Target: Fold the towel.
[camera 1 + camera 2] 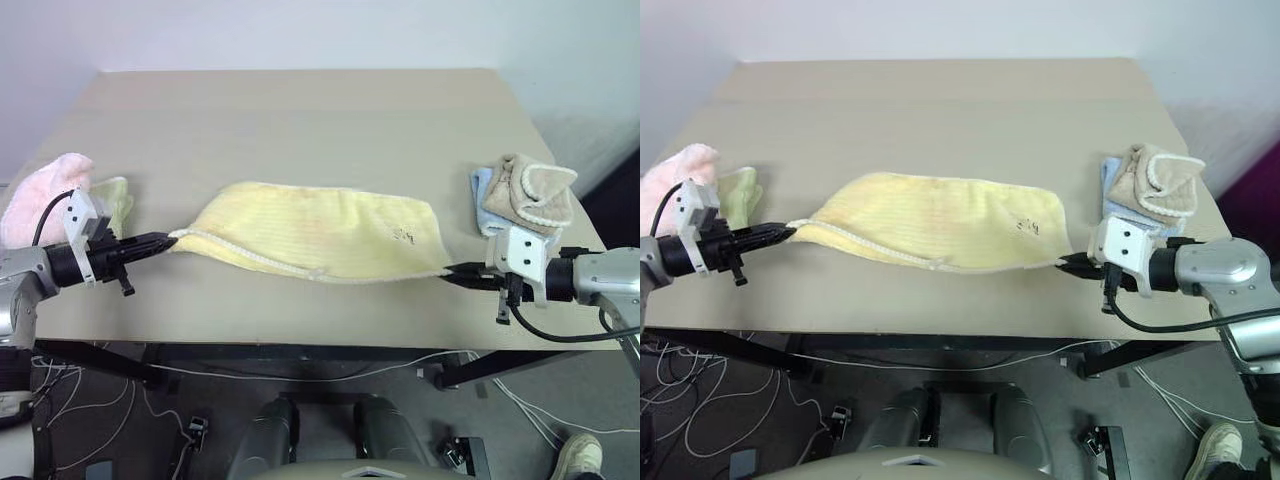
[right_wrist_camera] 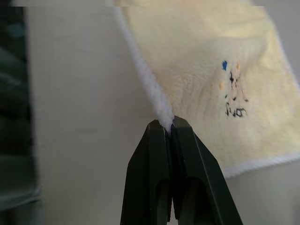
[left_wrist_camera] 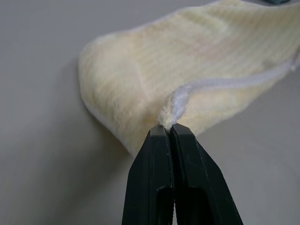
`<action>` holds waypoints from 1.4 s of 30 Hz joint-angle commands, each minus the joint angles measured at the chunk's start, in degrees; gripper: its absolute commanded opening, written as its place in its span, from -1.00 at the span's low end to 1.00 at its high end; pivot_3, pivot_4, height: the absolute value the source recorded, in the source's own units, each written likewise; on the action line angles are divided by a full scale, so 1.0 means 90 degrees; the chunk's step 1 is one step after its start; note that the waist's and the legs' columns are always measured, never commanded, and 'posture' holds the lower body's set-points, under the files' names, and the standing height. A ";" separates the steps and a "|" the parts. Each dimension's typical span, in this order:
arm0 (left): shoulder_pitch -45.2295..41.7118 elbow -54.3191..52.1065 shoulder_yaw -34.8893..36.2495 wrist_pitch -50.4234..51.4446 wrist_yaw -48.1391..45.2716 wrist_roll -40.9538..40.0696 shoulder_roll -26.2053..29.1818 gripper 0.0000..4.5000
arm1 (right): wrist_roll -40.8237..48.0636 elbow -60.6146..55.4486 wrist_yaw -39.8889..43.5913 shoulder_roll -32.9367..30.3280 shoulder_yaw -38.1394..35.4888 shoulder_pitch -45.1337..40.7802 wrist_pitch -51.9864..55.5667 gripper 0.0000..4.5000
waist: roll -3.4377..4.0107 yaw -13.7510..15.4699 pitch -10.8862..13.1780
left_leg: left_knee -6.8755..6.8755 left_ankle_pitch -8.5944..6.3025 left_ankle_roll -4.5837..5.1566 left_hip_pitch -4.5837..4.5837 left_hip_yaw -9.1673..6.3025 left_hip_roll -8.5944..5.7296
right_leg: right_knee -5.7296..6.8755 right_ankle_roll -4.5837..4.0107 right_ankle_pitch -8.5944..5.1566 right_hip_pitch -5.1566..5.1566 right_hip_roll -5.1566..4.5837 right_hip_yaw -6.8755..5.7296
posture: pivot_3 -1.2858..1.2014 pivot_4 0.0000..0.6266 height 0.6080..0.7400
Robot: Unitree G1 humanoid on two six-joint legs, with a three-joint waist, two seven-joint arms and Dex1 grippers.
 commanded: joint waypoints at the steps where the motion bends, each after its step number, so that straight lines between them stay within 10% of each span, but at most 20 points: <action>1: 0.0251 -0.0277 0.0053 0.0062 -0.0281 0.0001 0.0332 -1.00 | 0.0271 -0.0284 0.0283 -0.0248 -0.0273 0.0122 0.0154 -1.00 | 0.0000 0.0008 0.0000 | -0.0001 -0.0001 0.0001 0.0000 0.0000 0.0000 | -0.0004 0.0000 0.0000 0.0002 -0.0001 -0.0001 | 0.03 -0.52 1.00; 20: -0.3894 0.4896 -0.1621 -0.2951 0.2741 0.2850 -0.1111 -1.00 | -0.2278 0.4745 -0.1093 0.1213 0.1614 -0.3828 -0.1759 -1.00 | -0.0008 -0.0022 -0.0002 | 0.0004 0.0001 0.0001 -0.0031 0.0009 -0.0010 | -0.0008 0.0005 0.0003 -0.0036 0.0007 -0.0012 | 0.03 -0.52 1.00; 31: -0.4394 0.5882 -0.1939 -0.3636 0.3276 0.3493 -0.1410 -1.00 | -0.2930 0.6411 -0.1838 0.1696 0.1818 -0.4412 -0.2934 -1.00 | -0.0007 -0.0030 -0.0002 | 0.0010 0.0002 0.0000 -0.0035 0.0011 -0.0010 | 0.0006 0.0005 0.0003 -0.0045 0.0011 -0.0009 | 0.03 -0.52 1.00; 42: -0.4347 0.5898 -0.1791 -0.3623 0.3465 0.3485 -0.1401 0.50 | -0.2560 0.5984 -0.1299 0.1527 0.1530 -0.4279 -0.2898 0.34 | -0.0007 -0.0032 -0.0002 | 0.0012 0.0002 0.0000 -0.0036 0.0010 -0.0010 | 0.0009 0.0005 0.0003 -0.0045 0.0012 -0.0009 | 0.03 -0.52 1.00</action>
